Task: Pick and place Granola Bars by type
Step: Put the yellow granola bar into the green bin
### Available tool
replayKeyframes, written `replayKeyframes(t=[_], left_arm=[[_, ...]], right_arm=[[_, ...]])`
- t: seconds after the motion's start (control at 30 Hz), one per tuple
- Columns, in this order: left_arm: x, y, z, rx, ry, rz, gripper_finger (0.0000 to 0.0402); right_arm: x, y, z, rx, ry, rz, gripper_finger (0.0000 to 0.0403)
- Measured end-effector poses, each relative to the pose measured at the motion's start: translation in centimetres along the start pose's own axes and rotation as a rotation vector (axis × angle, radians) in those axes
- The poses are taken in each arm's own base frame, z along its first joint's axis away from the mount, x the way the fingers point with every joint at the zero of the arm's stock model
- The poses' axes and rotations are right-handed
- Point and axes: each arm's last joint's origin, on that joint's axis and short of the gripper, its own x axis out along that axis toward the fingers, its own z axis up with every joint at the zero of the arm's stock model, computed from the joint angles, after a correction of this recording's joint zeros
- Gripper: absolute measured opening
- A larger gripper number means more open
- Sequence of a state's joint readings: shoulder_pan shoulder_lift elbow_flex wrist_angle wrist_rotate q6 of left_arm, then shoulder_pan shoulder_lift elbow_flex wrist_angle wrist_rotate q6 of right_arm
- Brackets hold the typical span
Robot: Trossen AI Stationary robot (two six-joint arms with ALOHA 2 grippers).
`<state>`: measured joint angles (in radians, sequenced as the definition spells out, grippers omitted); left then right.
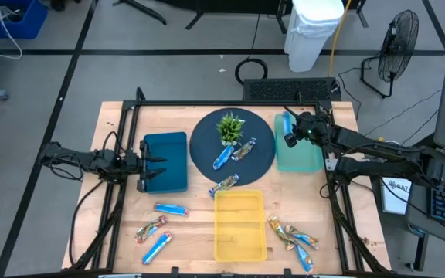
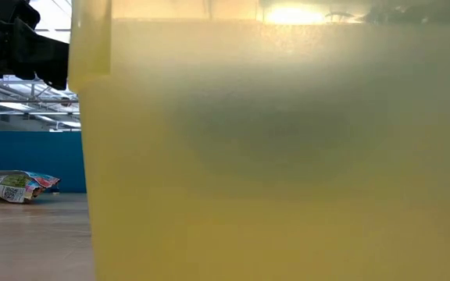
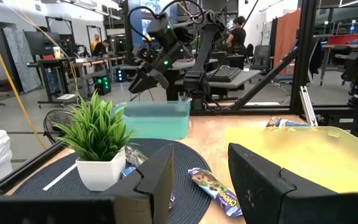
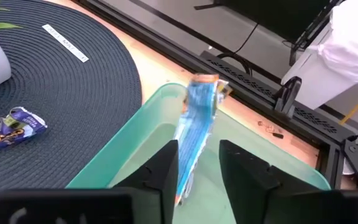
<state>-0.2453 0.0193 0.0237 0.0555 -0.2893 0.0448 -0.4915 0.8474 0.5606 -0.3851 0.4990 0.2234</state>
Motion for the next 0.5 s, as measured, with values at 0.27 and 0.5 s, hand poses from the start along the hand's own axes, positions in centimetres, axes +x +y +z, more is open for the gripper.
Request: replayKeyframes(t=[0.27, 0.5], left_arm=[[0.0, 0.0, 0.0, 0.0, 0.0, 0.0, 0.0159], [0.0, 0.0, -0.01, 0.0, 0.001, 0.0, 0.0159]], right_arm=[[0.0, 0.0, 0.0, 0.0, 0.0, 0.002, 0.0132], [-0.04, 0.44, -0.03, 0.014, 0.028, 0.15, 0.0126]])
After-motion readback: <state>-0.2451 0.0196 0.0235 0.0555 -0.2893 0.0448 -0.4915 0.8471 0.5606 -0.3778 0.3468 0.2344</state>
